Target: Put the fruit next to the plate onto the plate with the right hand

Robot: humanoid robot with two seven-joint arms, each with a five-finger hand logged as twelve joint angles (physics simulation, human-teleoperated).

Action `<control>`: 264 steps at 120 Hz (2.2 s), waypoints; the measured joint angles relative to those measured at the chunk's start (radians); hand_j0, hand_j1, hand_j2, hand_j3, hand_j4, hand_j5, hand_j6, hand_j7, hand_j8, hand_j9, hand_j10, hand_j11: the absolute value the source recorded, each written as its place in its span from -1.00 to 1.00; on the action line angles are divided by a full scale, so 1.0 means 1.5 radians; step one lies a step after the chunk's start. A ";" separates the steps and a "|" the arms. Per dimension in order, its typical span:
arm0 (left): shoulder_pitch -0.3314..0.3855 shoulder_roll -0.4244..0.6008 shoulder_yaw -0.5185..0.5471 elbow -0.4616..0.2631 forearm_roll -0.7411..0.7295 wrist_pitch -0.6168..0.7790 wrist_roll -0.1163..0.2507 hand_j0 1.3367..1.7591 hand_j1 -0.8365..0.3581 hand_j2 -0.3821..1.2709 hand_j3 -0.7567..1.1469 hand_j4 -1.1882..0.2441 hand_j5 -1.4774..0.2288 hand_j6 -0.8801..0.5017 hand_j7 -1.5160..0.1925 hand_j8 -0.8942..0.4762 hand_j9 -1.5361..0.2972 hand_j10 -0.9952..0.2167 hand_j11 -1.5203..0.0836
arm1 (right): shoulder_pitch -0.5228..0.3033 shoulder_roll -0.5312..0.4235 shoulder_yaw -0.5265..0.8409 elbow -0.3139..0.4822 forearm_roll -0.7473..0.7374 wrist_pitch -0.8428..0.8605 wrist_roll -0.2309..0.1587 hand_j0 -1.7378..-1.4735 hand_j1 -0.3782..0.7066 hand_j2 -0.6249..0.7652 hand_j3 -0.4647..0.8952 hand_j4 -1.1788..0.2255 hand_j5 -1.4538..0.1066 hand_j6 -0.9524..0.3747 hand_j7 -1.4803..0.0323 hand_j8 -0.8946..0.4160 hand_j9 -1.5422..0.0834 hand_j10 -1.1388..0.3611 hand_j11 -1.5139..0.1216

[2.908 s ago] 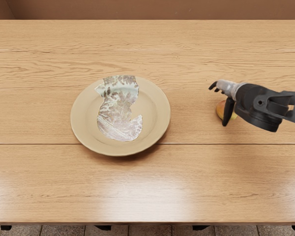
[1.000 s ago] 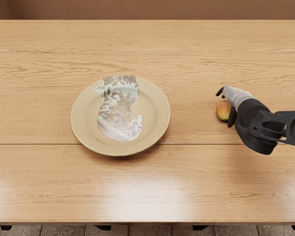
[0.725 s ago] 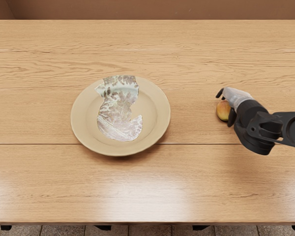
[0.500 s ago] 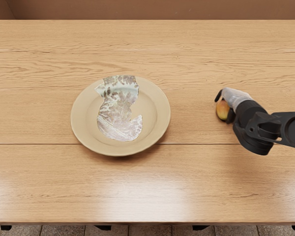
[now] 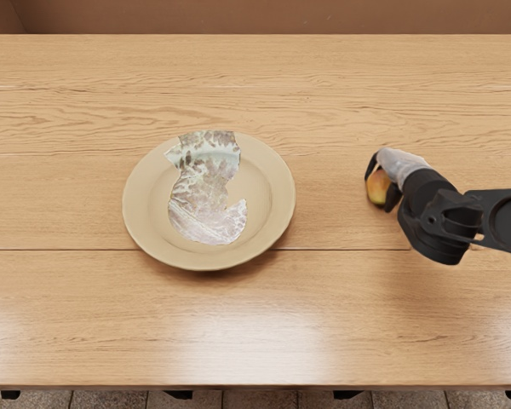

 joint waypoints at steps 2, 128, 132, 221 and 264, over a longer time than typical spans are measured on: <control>0.000 0.000 0.000 0.000 0.000 0.000 0.000 0.52 0.98 -0.54 -0.21 0.66 0.73 0.27 0.77 0.30 0.68 0.64 0.90 | 0.004 0.000 0.000 0.001 0.000 0.000 0.000 -0.33 0.11 0.19 -0.32 0.01 -0.35 0.00 -0.27 -0.05 -0.29 -0.14 -0.35; 0.000 0.000 0.000 0.000 0.000 0.000 0.000 0.52 0.98 -0.54 -0.21 0.66 0.73 0.27 0.77 0.30 0.68 0.64 0.90 | 0.208 0.186 0.033 0.034 0.041 0.025 0.000 -0.36 -0.05 0.59 -0.32 -0.16 -0.50 -0.20 -0.40 -0.30 -0.43 -0.43 -0.48; 0.000 0.000 0.000 0.000 0.000 0.000 0.000 0.52 0.98 -0.54 -0.21 0.66 0.73 0.27 0.77 0.30 0.68 0.64 0.90 | 0.207 0.193 0.033 0.034 0.042 0.025 0.000 -0.36 -0.03 0.61 -0.32 -0.15 -0.51 -0.19 -0.40 -0.29 -0.43 -0.42 -0.48; 0.000 0.000 0.000 0.000 0.000 0.000 0.000 0.52 0.98 -0.54 -0.21 0.66 0.73 0.27 0.77 0.30 0.68 0.64 0.90 | 0.123 0.252 0.033 -0.042 0.039 0.017 -0.001 -0.38 -0.61 0.14 -0.32 0.43 0.43 0.24 0.53 0.16 0.48 0.24 0.44; 0.000 0.000 0.000 0.000 0.000 0.000 0.000 0.52 0.98 -0.54 -0.20 0.66 0.73 0.27 0.77 0.30 0.68 0.64 0.90 | -0.066 0.017 0.474 0.098 0.094 0.200 -0.001 -0.39 -0.85 -0.06 -0.32 0.61 0.76 0.37 0.85 0.30 0.79 0.44 0.75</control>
